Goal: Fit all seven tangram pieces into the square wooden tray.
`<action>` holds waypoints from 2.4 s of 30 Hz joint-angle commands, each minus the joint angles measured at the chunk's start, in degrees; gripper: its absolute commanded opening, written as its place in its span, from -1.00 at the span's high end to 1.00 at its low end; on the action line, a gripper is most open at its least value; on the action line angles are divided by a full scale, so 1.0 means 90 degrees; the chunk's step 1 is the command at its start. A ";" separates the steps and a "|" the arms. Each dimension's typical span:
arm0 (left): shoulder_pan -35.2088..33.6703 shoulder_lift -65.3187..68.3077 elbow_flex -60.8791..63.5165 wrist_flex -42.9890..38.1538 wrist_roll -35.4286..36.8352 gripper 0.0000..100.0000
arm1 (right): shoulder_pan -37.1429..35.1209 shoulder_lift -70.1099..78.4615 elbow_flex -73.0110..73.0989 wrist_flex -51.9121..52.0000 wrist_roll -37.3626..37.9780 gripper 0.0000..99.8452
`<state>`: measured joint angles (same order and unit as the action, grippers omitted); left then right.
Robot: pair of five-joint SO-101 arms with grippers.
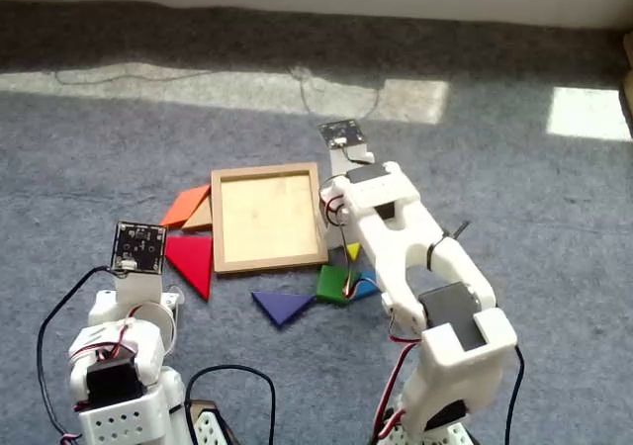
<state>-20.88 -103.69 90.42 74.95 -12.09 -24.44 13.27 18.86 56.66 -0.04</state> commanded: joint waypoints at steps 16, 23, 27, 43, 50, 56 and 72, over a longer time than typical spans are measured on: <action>-0.0044 -0.0044 -0.0044 -0.0117 -0.0029 0.62 | 0.1343 -0.0630 -0.1724 0.1568 0.0889 0.55; -0.0044 -0.0044 -0.0063 -0.0117 -0.0029 0.62 | 0.0542 -0.0806 -0.1753 0.1363 0.0879 0.27; -0.0044 -0.0044 -0.0063 -0.0117 -0.0029 0.62 | 0.0132 -0.0181 -0.1753 0.0835 0.0869 0.27; -0.0044 -0.0044 -0.0044 -0.0117 -0.0029 0.62 | 0.0484 0.0796 -0.1744 0.0298 0.0899 0.27; -0.0044 -0.0044 -0.0044 -0.0117 -0.0029 0.62 | 0.0503 0.0777 -0.1783 0.0317 0.0918 0.27; -0.0034 -0.0044 -0.0044 -0.0117 -0.0029 0.62 | 0.0503 0.0796 -0.1744 -0.0005 0.1475 0.27; -0.0034 -0.0044 -0.0034 -0.0117 -0.0029 0.63 | 0.0796 0.1626 -0.1871 0.0034 0.1495 0.27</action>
<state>-20.88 -103.69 90.42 74.95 -12.09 -19.25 25.85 4.00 57.27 12.97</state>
